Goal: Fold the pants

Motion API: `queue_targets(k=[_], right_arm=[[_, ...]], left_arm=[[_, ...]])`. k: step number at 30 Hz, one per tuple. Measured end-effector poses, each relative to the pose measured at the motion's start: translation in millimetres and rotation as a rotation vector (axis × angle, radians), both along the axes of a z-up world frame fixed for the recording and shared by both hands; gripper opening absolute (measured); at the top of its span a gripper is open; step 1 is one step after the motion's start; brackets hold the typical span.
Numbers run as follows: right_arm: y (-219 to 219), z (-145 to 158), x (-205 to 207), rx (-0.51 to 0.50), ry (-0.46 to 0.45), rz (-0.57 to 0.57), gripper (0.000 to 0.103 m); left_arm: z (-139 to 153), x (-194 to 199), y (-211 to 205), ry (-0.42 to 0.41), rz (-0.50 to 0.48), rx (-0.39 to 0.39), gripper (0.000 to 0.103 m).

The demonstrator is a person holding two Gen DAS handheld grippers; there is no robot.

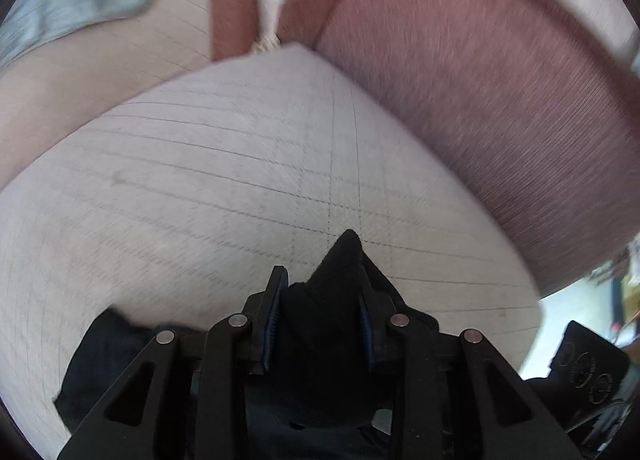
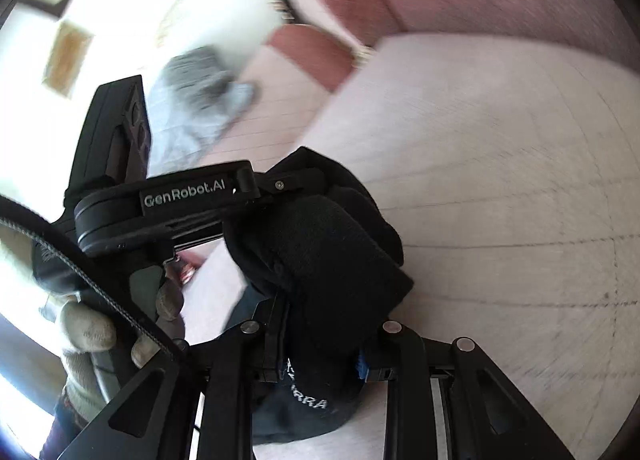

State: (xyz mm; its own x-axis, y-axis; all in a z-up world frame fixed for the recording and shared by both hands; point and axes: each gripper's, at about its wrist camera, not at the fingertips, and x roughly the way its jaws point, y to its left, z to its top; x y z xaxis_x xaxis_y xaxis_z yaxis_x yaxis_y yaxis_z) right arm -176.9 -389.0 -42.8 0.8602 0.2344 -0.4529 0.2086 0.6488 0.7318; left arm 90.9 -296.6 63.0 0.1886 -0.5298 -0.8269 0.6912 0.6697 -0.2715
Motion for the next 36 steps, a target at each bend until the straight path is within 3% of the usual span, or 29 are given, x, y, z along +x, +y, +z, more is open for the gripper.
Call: queue_targets(k=[3,7,12,14,18,21,25,31,36], right_arm=[[43.8,29.6,6.1,-0.131,-0.036,0.088,0.027],[101.4,46.8,25.8,-0.249,-0.034,0.206,0.027],[169.9,40.8,58.3,-0.321,0.008,0.328,0.027],[195.6,35.5,71.0,-0.364,0.03,0.361,0.028],[232.2,12.2,85.3,-0.464,0.073,0.413,0.041],[246.2,-0.8,88.2,-0.439,0.077,0.472,0.053],[265.8,-9.1,97.4,-0.408,0.058,0.537,0.079],[293.1,-9.7,86.0,-0.43,0.046,0.629,0.08],[274.7,-6.0,68.8,-0.404,0.054,0.649,0.08]], left_arm=[[9.8,-0.4,51.5,0.005,0.059,-0.063,0.031],[-0.2,13.0,137.1,0.087,0.197,-0.149,0.031],[-29.5,22.4,209.4,0.145,0.324,-0.204,0.031],[-43.2,28.2,227.4,0.17,0.348,-0.222,0.036],[-68.2,40.3,255.2,0.233,0.409,-0.251,0.042],[-76.2,49.7,281.9,0.279,0.444,-0.32,0.043],[-77.4,51.9,317.2,0.274,0.539,-0.354,0.047],[-74.3,43.7,364.9,0.237,0.683,-0.358,0.048],[-57.5,17.6,380.5,0.202,0.679,-0.361,0.052]])
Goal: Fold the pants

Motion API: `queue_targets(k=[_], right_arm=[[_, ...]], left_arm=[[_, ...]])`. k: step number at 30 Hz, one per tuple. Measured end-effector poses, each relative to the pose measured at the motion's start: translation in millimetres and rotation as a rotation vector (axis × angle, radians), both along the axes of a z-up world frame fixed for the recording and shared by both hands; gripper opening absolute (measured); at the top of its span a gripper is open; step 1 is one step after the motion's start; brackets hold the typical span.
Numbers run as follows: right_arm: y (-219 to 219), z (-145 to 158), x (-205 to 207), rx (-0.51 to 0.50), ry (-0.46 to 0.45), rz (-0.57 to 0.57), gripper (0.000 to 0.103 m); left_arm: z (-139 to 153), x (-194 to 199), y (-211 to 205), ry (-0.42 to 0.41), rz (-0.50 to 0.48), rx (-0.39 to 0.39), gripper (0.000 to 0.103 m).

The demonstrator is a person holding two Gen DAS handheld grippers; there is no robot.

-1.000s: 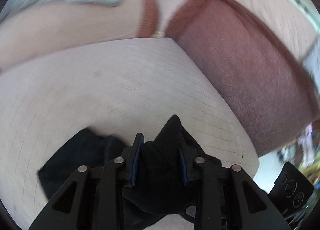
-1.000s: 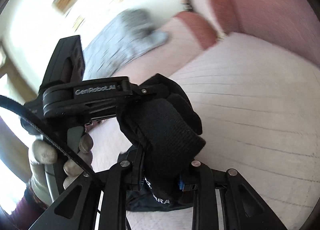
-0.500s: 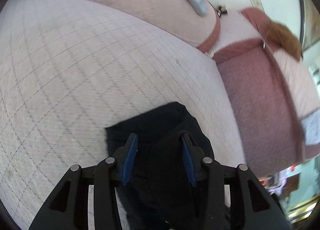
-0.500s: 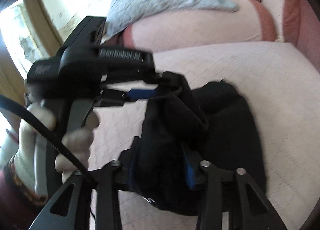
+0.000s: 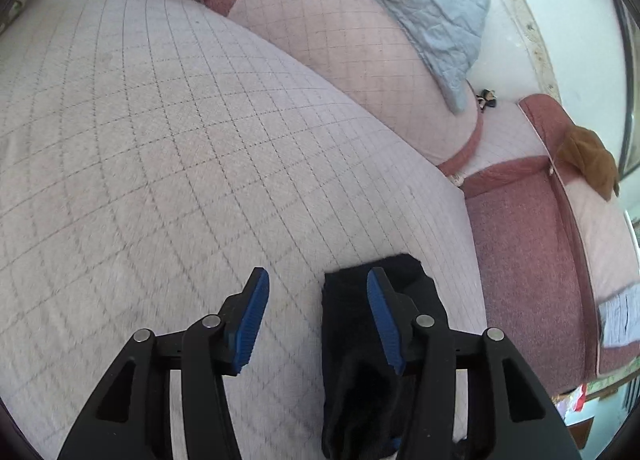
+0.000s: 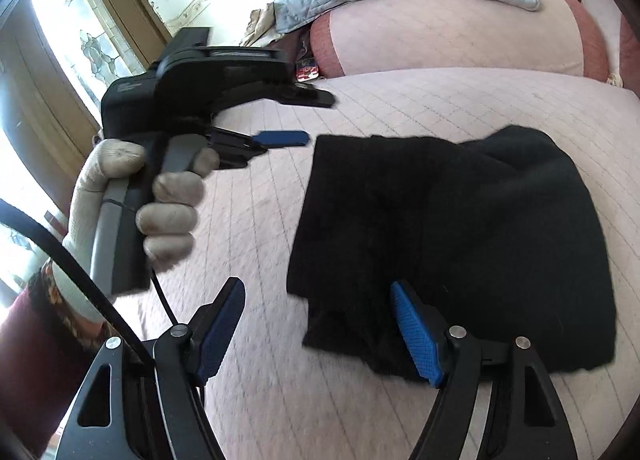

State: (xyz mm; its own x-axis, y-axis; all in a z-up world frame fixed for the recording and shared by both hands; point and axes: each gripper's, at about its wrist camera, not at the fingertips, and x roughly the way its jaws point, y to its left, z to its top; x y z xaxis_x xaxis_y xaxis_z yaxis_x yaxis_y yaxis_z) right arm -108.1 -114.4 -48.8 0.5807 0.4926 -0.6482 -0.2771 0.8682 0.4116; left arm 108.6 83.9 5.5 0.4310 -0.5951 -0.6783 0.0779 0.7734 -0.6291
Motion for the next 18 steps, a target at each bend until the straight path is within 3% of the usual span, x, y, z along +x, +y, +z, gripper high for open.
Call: queue_targets(k=[5,9,12,14,16,18], right_arm=[[-59.7,18.5,-15.9,0.028,-0.038,-0.128,0.08],[-98.6,33.0,3.1,-0.005,-0.046,-0.258,0.079],[-106.0,39.1,24.6,0.001,-0.042,-0.278,0.078],[-106.7,40.4,46.9,0.035,-0.022,-0.255,0.078],[-106.4,36.7,71.9,0.067,0.014,-0.252,0.077],[-96.8,35.4,100.8,-0.014,0.033,-0.262,0.077]], left_arm=[[-6.3,-30.1,-16.9,-0.002,-0.058,-0.081,0.057],[-1.5,-51.7,-34.5,-0.075,-0.058,-0.112,0.057],[0.4,-57.6,-43.0,-0.1,-0.065,-0.165,0.057],[-6.7,-52.1,-51.5,-0.063,-0.08,-0.122,0.057],[-20.9,-47.0,-56.1,-0.007,-0.055,0.001,0.057],[-33.1,-47.2,-56.5,0.013,-0.043,0.077,0.057]])
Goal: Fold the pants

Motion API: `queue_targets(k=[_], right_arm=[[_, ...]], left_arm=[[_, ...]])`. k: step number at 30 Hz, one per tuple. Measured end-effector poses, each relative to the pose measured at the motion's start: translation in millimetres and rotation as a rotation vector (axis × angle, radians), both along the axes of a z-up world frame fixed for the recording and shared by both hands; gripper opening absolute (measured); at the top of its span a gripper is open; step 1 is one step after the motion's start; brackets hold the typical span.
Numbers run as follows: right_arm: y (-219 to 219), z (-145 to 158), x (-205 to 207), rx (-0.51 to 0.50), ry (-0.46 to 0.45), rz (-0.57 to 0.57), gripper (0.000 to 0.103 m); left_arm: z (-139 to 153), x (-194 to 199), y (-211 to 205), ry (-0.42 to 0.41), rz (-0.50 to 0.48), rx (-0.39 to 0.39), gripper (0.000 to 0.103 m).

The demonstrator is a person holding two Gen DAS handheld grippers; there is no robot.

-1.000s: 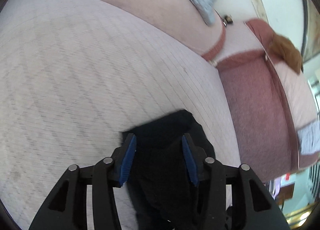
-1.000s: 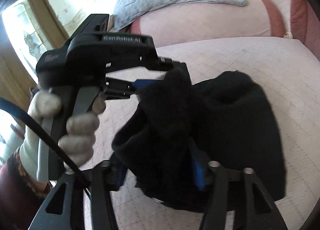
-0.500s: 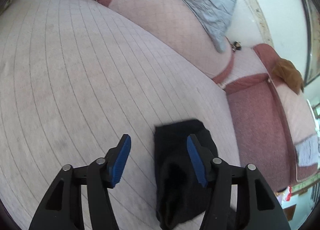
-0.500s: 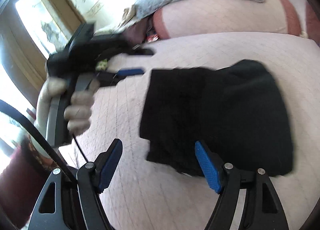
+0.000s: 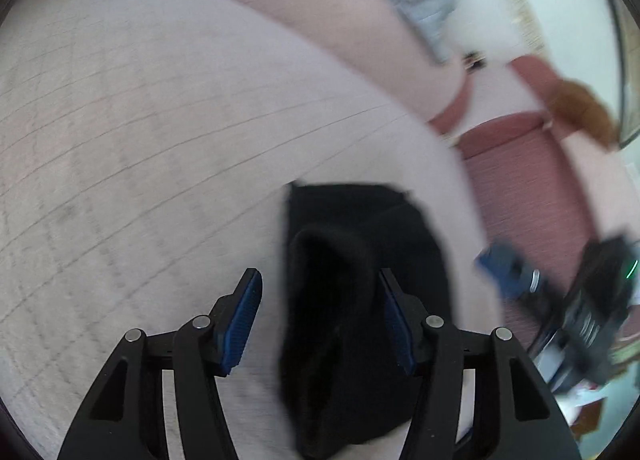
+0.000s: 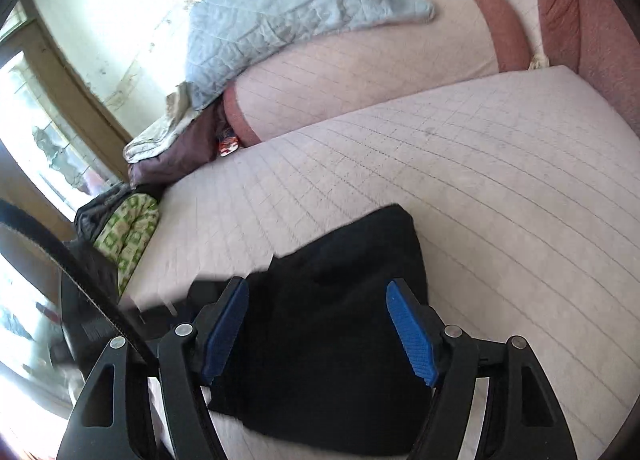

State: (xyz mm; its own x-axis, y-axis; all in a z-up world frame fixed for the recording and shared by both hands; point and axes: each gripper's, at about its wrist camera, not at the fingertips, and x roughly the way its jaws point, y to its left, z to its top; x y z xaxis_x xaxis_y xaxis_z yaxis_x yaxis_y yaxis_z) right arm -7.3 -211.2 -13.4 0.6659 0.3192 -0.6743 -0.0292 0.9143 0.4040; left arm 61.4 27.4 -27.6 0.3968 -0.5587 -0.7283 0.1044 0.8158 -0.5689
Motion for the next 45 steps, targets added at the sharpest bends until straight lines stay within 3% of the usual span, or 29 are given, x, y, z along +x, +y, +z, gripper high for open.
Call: queue_targets(k=[2,8,9,10,12,17,19,21,23,25,28,30,33,37,42,45], right_arm=[[13.9,-2.5,20.9,-0.144,0.027,0.013,0.077],[50.3,-37.5,72.0,-0.387,0.175,0.126,0.071],[54.7,-44.8,76.2,-0.435,0.2,0.138,0.055],[55.1,-53.6,75.2,-0.511,0.228,0.136,0.03],[52.0,-61.7,82.7,-0.598,0.258,0.121,0.013],[22.3,-71.2,108.0,-0.772,0.321,-0.059,0.013],[6.1,-69.4,108.2,-0.735,0.332,-0.112,0.013],[-7.0,-57.2,95.7,-0.6,0.286,-0.114,0.017],[-14.4,-41.0,71.9,-0.484,0.216,-0.097,0.033],[-17.8,-29.8,49.2,-0.371,0.159,-0.059,0.056],[-17.9,-26.7,23.9,-0.29,0.155,-0.018,0.057],[-19.6,-30.7,13.5,-0.265,0.152,-0.012,0.057],[-24.4,-37.7,-9.2,-0.217,0.145,-0.018,0.057],[-35.4,-58.4,-32.7,-0.226,0.175,-0.05,0.057],[-65.7,-65.8,-58.2,-0.089,0.18,-0.123,0.059],[-65.1,-57.3,-77.3,-0.086,0.141,-0.122,0.059]], left_arm=[[-6.7,-2.6,2.7,-0.008,0.015,0.065,0.057],[-8.3,-0.9,7.0,-0.028,-0.006,0.078,0.058],[-7.6,-1.2,7.2,-0.037,-0.005,0.079,0.058],[-7.8,-0.3,6.5,-0.041,-0.007,0.074,0.058],[-6.4,7.1,2.7,-0.042,-0.015,0.065,0.058],[-11.3,21.9,5.6,-0.02,-0.03,0.028,0.064],[-9.6,23.0,15.4,-0.007,-0.029,-0.037,0.064],[-1.0,21.3,23.6,-0.022,-0.017,-0.061,0.064],[9.0,18.4,34.8,-0.06,0.016,-0.062,0.064],[12.1,15.6,46.3,-0.066,0.046,-0.106,0.064],[16.6,8.2,49.4,-0.082,0.047,-0.181,0.064],[21.3,1.2,40.6,-0.104,0.013,-0.19,0.064],[18.4,-3.0,22.2,-0.097,-0.019,-0.122,0.064],[-10.4,5.4,-6.5,-0.025,-0.034,0.047,0.065],[-18.4,14.2,3.2,0.016,-0.026,-0.071,0.072],[-8.5,4.3,16.7,0.0,0.024,-0.074,0.072]])
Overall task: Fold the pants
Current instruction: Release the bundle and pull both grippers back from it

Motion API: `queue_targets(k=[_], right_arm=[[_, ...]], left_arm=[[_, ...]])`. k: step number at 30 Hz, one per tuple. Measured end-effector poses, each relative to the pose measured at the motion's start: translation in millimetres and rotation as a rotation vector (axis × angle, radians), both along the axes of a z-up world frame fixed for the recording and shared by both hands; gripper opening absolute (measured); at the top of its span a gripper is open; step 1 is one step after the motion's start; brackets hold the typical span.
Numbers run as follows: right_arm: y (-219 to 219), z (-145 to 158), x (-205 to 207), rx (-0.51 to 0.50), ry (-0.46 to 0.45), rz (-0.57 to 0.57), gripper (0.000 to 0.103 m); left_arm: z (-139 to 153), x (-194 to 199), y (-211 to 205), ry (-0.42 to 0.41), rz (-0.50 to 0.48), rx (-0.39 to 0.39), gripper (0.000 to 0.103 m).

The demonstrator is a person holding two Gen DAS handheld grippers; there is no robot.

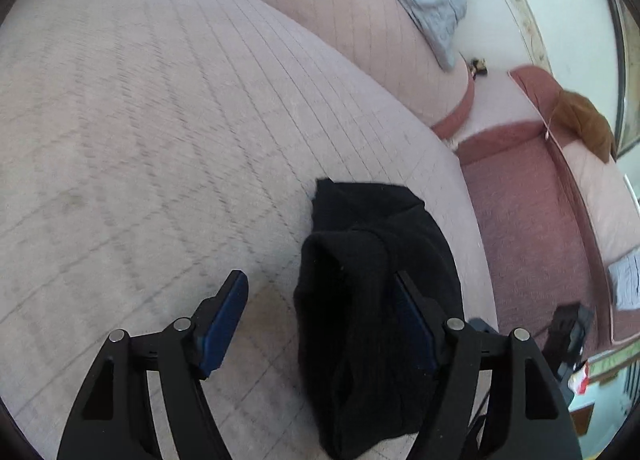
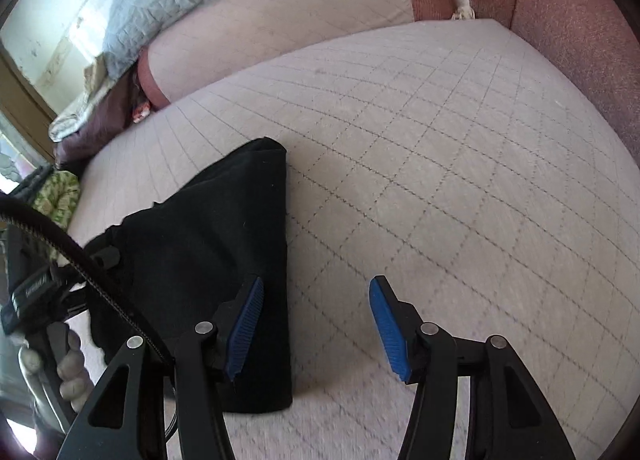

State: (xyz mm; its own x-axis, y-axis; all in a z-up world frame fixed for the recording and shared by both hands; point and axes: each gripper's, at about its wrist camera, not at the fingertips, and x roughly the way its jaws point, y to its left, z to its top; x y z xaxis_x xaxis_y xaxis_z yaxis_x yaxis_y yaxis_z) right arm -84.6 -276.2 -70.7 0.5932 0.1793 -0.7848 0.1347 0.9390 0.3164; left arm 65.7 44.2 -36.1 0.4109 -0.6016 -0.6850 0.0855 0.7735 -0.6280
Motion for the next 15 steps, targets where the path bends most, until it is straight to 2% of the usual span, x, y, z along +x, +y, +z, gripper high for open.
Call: queue_targets(k=[3,5,7,9,11,15], right_arm=[[-1.5,5.9,-21.4,0.029,-0.049,-0.006,0.059],[-1.0,7.4,-40.7,0.032,-0.089,-0.013,0.059],[1.4,5.7,-58.7,0.013,-0.12,-0.017,0.06],[6.0,3.7,-70.8,0.014,-0.129,-0.01,0.06],[13.9,1.1,-84.5,0.032,-0.138,0.006,0.06],[28.4,-2.1,-105.6,0.03,-0.161,0.045,0.06]], left_arm=[[23.4,-24.5,0.5,-0.076,0.047,0.121,0.072],[41.5,-47.8,-8.2,-0.156,0.072,0.242,0.072],[51.2,-72.7,-22.0,-0.215,0.1,0.369,0.072],[54.7,-91.3,-31.3,-0.247,0.109,0.452,0.073],[50.9,-109.7,-33.4,-0.252,0.098,0.498,0.073],[42.5,-125.1,-47.4,-0.211,0.089,0.527,0.073]])
